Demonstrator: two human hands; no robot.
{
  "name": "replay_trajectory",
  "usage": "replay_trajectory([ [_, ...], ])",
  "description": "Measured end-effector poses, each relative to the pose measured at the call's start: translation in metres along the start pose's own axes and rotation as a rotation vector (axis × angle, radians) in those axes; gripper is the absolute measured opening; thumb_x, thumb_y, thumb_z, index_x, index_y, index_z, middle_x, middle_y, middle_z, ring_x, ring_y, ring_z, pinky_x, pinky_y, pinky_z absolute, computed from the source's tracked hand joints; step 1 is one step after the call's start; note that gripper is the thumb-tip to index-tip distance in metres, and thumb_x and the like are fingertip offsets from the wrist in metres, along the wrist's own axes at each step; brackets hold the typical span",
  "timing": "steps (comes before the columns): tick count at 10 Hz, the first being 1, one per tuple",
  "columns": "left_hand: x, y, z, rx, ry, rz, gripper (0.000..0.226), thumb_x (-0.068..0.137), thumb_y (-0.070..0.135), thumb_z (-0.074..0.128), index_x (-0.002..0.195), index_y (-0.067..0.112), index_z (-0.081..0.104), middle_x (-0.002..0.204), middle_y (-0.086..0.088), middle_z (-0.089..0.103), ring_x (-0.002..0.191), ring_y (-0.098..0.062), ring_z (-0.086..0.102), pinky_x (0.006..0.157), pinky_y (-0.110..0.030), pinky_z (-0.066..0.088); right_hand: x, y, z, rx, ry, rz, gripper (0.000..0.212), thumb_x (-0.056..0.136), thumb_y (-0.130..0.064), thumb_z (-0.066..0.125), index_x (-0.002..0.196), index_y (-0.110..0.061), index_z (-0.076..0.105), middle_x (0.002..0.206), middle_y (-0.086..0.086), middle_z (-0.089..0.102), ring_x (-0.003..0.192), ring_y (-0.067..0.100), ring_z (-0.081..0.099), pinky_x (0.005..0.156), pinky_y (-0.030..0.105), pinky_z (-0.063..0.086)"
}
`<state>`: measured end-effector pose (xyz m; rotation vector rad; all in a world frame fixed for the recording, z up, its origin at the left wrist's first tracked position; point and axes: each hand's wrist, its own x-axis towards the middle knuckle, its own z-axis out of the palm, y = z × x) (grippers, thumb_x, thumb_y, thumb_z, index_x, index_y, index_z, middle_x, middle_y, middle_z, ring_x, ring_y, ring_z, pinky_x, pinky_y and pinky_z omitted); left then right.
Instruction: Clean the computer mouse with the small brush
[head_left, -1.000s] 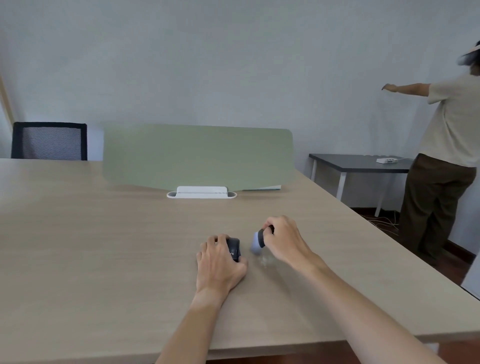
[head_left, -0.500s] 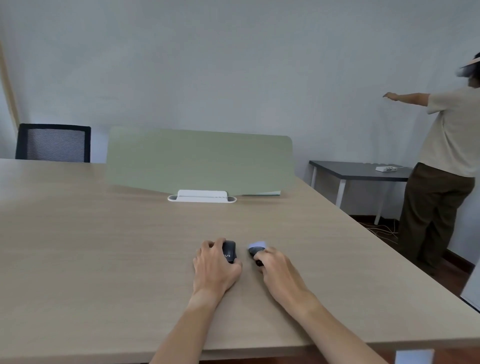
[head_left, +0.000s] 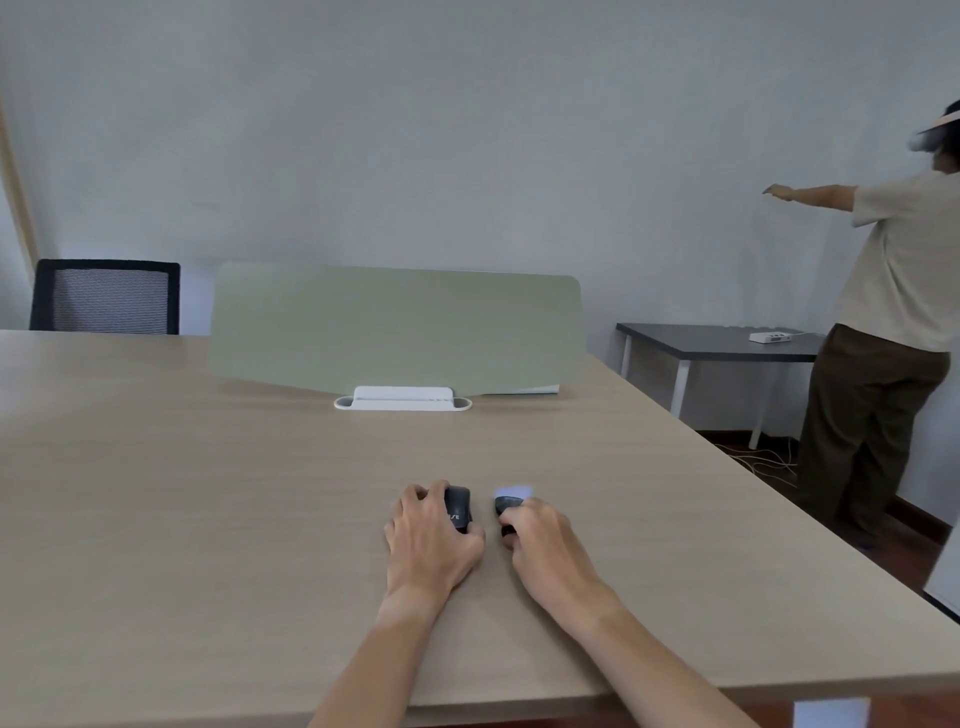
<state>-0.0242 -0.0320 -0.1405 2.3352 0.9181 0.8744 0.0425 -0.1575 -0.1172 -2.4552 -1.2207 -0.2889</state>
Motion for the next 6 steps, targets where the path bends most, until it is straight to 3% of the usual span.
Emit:
replay_trajectory([
  [1,0.001,0.0,0.001,-0.011,-0.007,-0.005,0.039,0.073,0.034,0.061,0.111,0.025,0.057,0.11,0.0,0.049,0.111,-0.026,0.051,0.094,-0.036,0.038,-0.002,-0.003,-0.002,-0.027,-0.003,0.016,0.02,0.075,0.009,0.041,0.079,-0.003,0.056,0.099,0.008,0.06,0.088,0.038,0.057,0.073,0.038,0.046],
  [2,0.001,0.001,0.0,-0.021,-0.017,-0.016,0.038,0.073,0.034,0.061,0.111,0.026,0.057,0.109,0.0,0.049,0.11,-0.027,0.051,0.093,-0.037,0.038,-0.004,-0.005,-0.006,-0.071,-0.032,0.026,0.023,0.074,0.012,0.04,0.075,-0.01,0.046,0.085,0.005,0.045,0.087,0.037,0.055,0.067,0.034,0.034],
  [4,0.0,0.002,-0.003,-0.051,-0.042,-0.033,0.038,0.074,0.036,0.062,0.111,0.027,0.057,0.11,0.0,0.049,0.113,-0.027,0.051,0.096,-0.038,0.038,-0.009,-0.006,-0.009,-0.038,-0.039,0.024,0.029,0.066,0.015,0.034,0.074,-0.012,0.039,0.083,0.004,0.041,0.081,0.038,0.054,0.064,0.04,0.037],
  [5,0.003,-0.002,-0.009,-0.266,-0.043,-0.108,0.051,0.08,0.039,0.064,0.129,0.024,0.054,0.125,-0.005,0.051,0.126,-0.025,0.046,0.109,-0.042,0.035,-0.014,-0.008,-0.009,0.026,0.012,0.019,0.036,0.066,0.014,0.032,0.081,-0.015,0.045,0.093,0.002,0.047,0.086,0.037,0.057,0.069,0.036,0.041],
  [6,0.014,-0.013,-0.023,-0.512,-0.018,-0.192,0.04,0.092,0.029,0.055,0.129,0.013,0.055,0.125,-0.011,0.056,0.126,-0.027,0.048,0.108,-0.04,0.037,-0.017,-0.004,-0.022,0.042,0.124,0.056,0.047,0.081,0.004,0.044,0.118,-0.021,0.057,0.12,-0.002,0.057,0.11,0.025,0.058,0.094,0.034,0.045],
])
